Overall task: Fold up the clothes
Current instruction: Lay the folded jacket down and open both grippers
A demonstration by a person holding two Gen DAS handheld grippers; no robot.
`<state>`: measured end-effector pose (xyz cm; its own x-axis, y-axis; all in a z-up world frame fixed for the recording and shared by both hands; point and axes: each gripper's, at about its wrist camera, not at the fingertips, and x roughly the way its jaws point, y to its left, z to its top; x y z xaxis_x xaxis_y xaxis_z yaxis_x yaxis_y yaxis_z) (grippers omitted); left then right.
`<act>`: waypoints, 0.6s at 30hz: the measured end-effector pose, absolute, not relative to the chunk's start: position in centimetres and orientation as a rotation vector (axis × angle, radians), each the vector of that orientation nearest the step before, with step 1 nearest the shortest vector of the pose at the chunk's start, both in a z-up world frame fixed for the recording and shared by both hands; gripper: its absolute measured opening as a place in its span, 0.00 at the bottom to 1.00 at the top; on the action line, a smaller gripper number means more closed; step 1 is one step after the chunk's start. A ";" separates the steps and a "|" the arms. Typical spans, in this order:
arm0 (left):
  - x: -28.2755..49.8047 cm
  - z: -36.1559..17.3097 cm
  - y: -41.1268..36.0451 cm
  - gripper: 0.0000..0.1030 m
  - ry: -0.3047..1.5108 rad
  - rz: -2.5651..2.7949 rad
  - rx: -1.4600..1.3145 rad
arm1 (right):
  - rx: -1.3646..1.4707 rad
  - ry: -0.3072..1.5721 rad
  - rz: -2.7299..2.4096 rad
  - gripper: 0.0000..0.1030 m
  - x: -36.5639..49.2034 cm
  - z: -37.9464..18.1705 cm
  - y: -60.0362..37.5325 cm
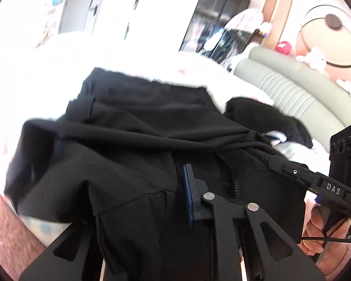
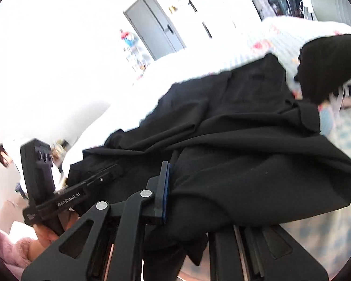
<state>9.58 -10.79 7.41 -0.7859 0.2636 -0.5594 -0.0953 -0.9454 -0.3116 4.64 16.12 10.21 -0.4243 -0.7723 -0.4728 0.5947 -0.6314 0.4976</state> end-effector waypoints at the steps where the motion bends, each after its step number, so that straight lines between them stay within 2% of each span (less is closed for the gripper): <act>1: 9.7 7.6 -10.5 0.15 -0.387 2.761 -0.926 | 0.857 -0.347 -2.098 0.10 4.7 10.7 16.8; 5: 10.2 8.5 -9.1 0.14 -0.341 2.717 -0.924 | 0.817 -0.336 -2.105 0.10 5.4 11.9 17.6; 10: 13.0 8.2 -10.7 0.15 -0.409 2.633 -1.014 | 0.878 -0.340 -2.069 0.10 8.7 11.1 19.2; 15: 13.8 6.3 -14.0 0.16 -0.528 2.482 -1.155 | 1.054 -0.330 -1.998 0.12 8.4 6.5 19.5; 18: 12.8 6.2 -13.6 0.16 -0.477 2.465 -1.201 | 1.077 -0.276 -1.957 0.14 7.8 4.9 18.2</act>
